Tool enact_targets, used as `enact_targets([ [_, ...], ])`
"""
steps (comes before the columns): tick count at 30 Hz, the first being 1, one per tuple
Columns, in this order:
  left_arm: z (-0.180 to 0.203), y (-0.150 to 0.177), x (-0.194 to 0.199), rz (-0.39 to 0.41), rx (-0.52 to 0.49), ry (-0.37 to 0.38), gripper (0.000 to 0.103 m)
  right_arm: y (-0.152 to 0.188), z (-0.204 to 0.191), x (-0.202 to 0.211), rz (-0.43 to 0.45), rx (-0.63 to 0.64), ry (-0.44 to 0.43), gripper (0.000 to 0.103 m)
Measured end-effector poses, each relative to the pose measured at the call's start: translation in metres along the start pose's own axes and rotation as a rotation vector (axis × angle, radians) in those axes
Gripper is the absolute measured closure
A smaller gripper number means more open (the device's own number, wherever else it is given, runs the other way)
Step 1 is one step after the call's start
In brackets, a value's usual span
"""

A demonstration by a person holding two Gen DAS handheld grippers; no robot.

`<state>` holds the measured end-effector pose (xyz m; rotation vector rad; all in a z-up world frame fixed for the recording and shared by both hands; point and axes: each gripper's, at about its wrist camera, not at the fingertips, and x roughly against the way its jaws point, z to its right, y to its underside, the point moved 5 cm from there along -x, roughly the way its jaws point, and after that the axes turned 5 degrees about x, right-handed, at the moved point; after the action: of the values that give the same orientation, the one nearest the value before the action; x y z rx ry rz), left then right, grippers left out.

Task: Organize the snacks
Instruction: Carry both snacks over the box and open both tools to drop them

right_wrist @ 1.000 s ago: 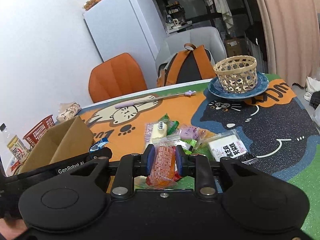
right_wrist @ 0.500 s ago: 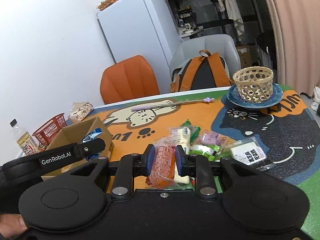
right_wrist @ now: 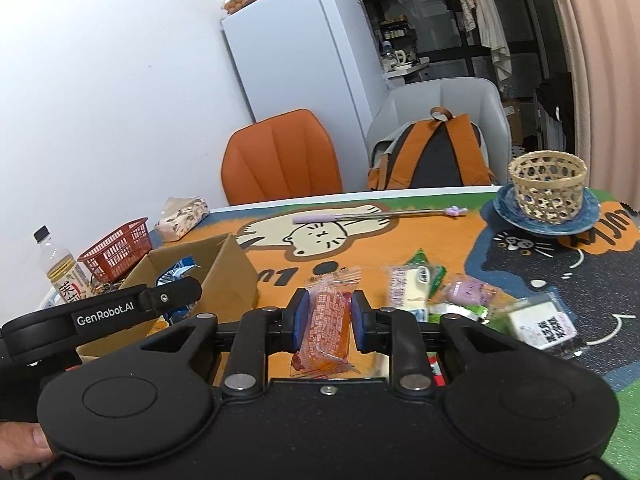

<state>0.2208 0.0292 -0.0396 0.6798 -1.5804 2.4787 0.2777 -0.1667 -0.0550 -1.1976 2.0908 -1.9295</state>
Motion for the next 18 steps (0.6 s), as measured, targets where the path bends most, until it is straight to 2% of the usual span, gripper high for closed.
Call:
enact_targets([
  [18, -0.074, -0.028, -0.007, 0.016, 0.109, -0.062, 0.077, -0.022, -0.059, -0.042, -0.018, 0.053, -0.017, 0.079],
])
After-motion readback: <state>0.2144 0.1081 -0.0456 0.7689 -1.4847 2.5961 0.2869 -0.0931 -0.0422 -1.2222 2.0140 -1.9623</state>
